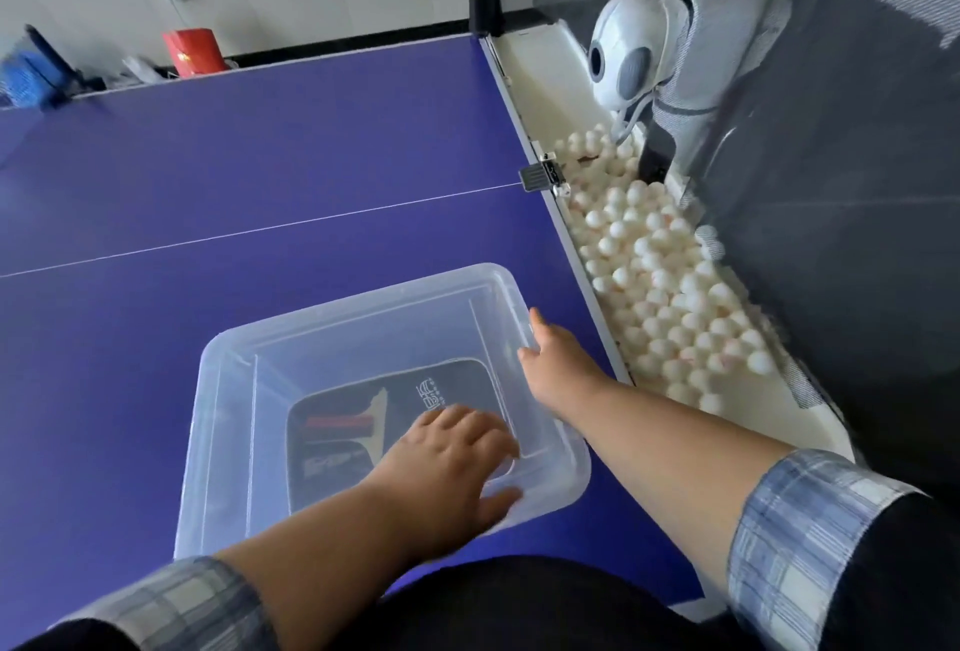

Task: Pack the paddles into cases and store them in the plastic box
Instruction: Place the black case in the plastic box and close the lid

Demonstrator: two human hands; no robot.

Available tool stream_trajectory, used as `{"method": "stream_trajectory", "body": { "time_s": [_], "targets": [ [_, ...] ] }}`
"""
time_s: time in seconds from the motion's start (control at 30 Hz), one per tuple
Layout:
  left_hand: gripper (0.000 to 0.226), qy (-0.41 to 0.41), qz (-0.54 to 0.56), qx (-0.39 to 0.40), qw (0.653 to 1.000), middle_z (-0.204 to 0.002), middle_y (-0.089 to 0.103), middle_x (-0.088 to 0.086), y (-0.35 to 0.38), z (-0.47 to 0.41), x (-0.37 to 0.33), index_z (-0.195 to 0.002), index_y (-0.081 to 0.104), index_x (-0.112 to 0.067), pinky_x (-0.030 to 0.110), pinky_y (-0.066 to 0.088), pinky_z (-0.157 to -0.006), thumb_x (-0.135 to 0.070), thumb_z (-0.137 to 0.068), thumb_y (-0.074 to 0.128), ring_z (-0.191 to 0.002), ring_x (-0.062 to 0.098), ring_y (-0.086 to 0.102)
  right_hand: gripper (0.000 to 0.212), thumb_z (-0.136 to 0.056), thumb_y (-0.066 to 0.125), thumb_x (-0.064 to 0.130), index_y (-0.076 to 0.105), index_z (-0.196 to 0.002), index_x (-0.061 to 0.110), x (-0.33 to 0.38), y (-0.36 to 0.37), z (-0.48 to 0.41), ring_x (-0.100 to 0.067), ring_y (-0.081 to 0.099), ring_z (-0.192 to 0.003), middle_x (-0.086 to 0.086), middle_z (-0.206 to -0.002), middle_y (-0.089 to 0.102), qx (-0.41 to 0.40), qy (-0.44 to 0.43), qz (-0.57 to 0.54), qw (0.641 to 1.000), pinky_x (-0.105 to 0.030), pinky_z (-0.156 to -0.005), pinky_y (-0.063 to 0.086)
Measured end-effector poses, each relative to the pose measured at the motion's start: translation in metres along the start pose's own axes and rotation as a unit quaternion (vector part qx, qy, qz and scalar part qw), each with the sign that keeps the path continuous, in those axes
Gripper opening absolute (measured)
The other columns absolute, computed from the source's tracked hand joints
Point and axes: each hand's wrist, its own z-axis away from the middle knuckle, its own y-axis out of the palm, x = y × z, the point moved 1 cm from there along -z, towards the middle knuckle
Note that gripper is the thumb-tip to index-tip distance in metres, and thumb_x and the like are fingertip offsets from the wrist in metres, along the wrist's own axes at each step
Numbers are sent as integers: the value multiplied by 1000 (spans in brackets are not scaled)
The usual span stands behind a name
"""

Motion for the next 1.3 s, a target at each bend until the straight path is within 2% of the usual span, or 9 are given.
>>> {"method": "stream_trajectory", "body": {
  "time_s": [0.13, 0.23, 0.33, 0.53, 0.73, 0.87, 1.0, 1.17, 1.3],
  "targets": [
    [59, -166, 21, 25, 985, -162, 27, 4, 6, -57, 22, -151, 33, -28, 48, 16, -121, -55, -98, 40, -150, 29, 20, 63, -105, 32, 34, -2, -158, 31, -4, 14, 5, -30, 32, -143, -5, -164, 13, -17, -5, -3, 1000, -48, -111, 36],
    [71, -236, -10, 120, 964, -167, -11, 1, 15, -104, 51, -156, -6, -36, 57, -3, -119, -66, -97, 21, -151, 28, -15, 62, -105, 33, 36, 0, -158, 31, -6, 16, 6, -30, 38, -139, -4, -162, 20, -41, -21, 8, 999, -49, -107, 41],
    [78, -264, -41, 165, 950, -164, -22, 1, 23, -127, 71, -152, -14, -42, 68, -2, -115, -79, -87, 9, -149, 35, -22, 61, -106, 32, 39, -1, -157, 36, -10, 18, 5, -30, 28, -146, -6, -164, 15, -29, -11, -6, 1000, -48, -112, 35],
    [89, -236, -89, 147, 956, -164, -23, 1, 31, -127, 81, -150, -21, -42, 72, 3, -112, -84, -71, -15, -148, 38, -23, 60, -103, 38, 44, 13, -156, 36, -10, 17, 5, -25, 34, -144, -1, -161, 27, -45, -1, -73, 996, -45, -111, 37],
    [73, -240, -87, 148, 955, -164, -25, 1, 29, -128, 78, -148, -26, -44, 72, 2, -112, -76, -88, 2, -148, 35, -24, 96, -82, 56, 69, 14, -156, 25, -10, 12, 8, -29, 53, -127, -5, -153, 42, -36, 165, -170, 971, -32, -73, 43],
    [64, -230, -55, 128, 963, -166, -14, 1, 28, -113, 52, -151, -19, -41, 69, 6, -115, -54, -102, 19, -152, 31, -13, 81, -72, 60, 78, 56, -122, 14, -14, 6, 22, -21, 63, -83, -2, -101, 64, -33, 149, -144, 978, -27, -53, 40],
    [61, -194, -30, 106, 975, -167, -9, 3, 34, -76, 34, -154, -6, -37, 64, -4, -118, -51, -102, 21, -152, 29, -14, 44, -86, 65, 57, 62, -109, 19, -9, 7, 33, -22, 67, -84, 0, -101, 66, -99, 67, -99, 988, -38, -69, 57],
    [59, -197, -49, 123, 971, -165, -20, 2, 43, -62, 24, -154, -9, -40, 65, -11, -114, -57, -101, 10, -149, 31, -23, 55, -96, 58, 47, 42, -135, 11, 1, 13, 40, -28, 61, -105, -9, -133, 55, -99, 59, -27, 993, -34, -74, 46],
    [58, -210, -36, 119, 970, -165, -20, 2, 48, -65, 24, -154, -11, -39, 66, -10, -115, -54, -102, 8, -149, 30, -23, 72, -100, 50, 42, 16, -156, 12, 1, 18, 44, -30, 44, -137, -12, -158, 31, -99, 26, 38, 994, -40, -99, 44]
  ]
}}
